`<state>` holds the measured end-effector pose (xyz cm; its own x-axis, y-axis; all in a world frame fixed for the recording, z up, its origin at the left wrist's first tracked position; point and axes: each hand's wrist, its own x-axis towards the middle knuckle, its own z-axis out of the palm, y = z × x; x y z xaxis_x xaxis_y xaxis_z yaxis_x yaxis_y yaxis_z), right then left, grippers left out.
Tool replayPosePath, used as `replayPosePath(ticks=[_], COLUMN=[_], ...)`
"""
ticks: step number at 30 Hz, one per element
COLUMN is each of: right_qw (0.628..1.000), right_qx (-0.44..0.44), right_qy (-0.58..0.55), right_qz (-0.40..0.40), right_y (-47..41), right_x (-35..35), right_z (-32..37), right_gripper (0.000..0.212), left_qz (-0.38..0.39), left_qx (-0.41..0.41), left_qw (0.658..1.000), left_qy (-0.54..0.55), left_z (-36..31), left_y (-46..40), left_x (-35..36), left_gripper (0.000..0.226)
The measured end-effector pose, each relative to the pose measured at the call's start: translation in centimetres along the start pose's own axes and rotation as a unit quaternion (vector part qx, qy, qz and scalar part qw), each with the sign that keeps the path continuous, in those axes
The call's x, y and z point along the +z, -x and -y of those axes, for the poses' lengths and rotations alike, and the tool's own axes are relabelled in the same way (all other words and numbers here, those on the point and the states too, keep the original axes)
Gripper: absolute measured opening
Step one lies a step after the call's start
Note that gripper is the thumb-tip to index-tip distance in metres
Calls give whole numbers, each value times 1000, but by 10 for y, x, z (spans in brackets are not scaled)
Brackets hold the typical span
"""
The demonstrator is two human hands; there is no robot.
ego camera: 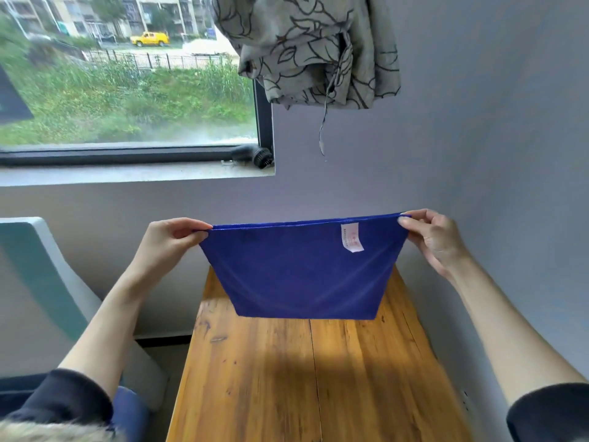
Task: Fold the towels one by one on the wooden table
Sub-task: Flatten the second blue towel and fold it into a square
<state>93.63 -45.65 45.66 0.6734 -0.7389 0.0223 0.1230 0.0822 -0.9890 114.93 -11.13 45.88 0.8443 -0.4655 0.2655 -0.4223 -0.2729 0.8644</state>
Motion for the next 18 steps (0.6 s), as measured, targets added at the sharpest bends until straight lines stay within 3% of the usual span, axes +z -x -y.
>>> replayPosePath(ticks=[11, 14, 18], right_qw=[998, 985, 924], right_qx=[-11, 4, 12], right_qy=[35, 149, 358], right_qz=[51, 86, 133], right_y=[-10, -13, -10], right_x=[1, 2, 1], right_z=[13, 8, -2], right_gripper=[24, 28, 11], left_qz=[-12, 17, 109], left_qx=[-30, -40, -68], left_qw=[999, 992, 961], left_qy=[-12, -118, -243], left_z=[1, 8, 22], left_y=[2, -2, 2], left_x=[-2, -3, 5], left_gripper=[27, 30, 31])
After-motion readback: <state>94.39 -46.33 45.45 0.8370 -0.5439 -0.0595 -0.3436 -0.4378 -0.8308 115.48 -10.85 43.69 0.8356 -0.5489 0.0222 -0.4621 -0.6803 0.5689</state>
